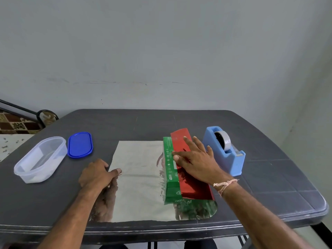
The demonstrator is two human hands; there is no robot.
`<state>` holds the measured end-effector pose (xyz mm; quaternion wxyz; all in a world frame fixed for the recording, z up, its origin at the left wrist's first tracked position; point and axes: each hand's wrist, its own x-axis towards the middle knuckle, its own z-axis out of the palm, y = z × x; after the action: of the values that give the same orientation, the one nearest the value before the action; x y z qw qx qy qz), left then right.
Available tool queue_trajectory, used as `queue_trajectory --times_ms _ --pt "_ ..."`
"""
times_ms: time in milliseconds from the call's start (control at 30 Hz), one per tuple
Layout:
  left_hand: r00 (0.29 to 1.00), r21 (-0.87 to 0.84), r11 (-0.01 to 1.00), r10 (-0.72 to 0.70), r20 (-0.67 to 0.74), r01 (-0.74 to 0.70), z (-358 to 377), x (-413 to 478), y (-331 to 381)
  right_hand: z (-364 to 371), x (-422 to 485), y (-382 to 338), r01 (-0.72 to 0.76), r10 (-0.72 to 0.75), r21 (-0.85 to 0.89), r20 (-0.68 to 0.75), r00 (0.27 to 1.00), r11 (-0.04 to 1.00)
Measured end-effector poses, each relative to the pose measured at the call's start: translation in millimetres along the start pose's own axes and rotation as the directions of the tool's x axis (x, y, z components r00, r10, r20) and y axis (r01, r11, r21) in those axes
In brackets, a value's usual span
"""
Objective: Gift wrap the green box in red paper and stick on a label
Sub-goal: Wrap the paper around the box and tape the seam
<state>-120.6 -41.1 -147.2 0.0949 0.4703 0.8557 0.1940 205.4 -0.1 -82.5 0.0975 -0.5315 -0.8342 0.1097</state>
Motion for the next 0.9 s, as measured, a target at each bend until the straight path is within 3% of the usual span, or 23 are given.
queue_trajectory --times_ms 267,500,800,900 --pt "0.999 0.095 0.995 0.002 -0.036 0.002 3.7 1.6 -1.9 13.0 -4.2 -2.2 0.019 -0.026 -0.087 -0.079 0.997 0.996" --pt "0.999 0.13 0.991 -0.038 0.005 0.037 -0.2 0.1 6.9 14.5 2.4 1.3 -0.076 0.094 0.176 -0.095 0.991 0.981" --pt "0.999 -0.038 0.999 -0.034 0.022 0.035 -12.5 -8.6 2.2 21.4 2.4 3.3 -0.108 0.126 0.304 -0.043 0.991 0.947" --pt "0.997 -0.012 0.999 -0.03 0.066 0.031 -12.4 -6.3 1.7 21.9 2.7 1.9 -0.114 0.132 0.317 -0.036 0.991 0.942"
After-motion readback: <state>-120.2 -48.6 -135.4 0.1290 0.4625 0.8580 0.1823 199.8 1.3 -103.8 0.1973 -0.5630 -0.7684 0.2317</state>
